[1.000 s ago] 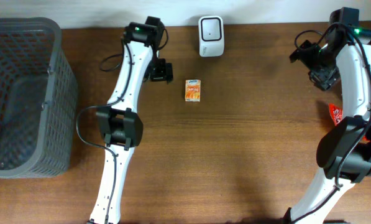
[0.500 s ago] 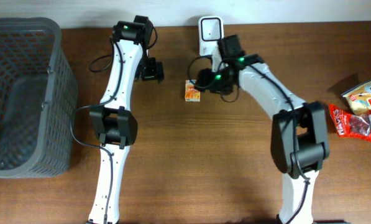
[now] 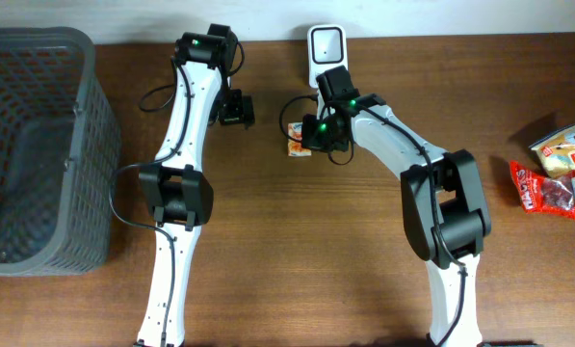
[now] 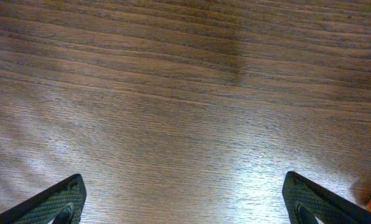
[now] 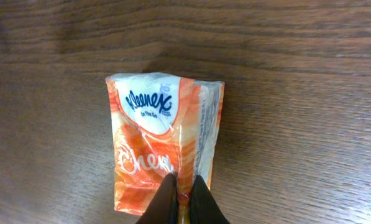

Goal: Scan the item barcode
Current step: 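Lift the orange box and hold it at the scanner with the right gripper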

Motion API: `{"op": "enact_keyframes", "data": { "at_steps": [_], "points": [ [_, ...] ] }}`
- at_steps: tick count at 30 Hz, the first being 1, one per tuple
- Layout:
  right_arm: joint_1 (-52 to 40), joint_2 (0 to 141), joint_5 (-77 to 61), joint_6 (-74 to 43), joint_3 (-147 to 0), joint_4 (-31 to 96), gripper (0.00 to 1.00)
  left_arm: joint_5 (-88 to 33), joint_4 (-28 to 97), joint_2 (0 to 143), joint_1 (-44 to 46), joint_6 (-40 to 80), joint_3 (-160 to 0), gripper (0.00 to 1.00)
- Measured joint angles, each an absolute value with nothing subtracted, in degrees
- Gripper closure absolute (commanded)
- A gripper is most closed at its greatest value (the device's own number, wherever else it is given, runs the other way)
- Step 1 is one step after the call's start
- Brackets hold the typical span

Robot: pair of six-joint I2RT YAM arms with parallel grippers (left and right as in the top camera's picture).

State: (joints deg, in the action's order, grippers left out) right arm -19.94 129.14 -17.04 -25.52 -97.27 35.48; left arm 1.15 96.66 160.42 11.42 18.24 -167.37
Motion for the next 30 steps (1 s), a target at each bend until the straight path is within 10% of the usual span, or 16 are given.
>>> {"op": "enact_keyframes", "data": {
  "at_steps": [14, 30],
  "points": [
    [2.9, 129.5, -80.4, -18.4, -97.3, 30.6, 0.96, 1.1, 96.6, 160.4, 11.4, 18.2, -167.4, 0.01],
    [4.0, 129.5, -86.9, -16.2, -97.3, 34.2, 0.96, 1.1, 96.6, 160.4, 11.4, 18.2, -167.4, 0.01]
  ]
}}
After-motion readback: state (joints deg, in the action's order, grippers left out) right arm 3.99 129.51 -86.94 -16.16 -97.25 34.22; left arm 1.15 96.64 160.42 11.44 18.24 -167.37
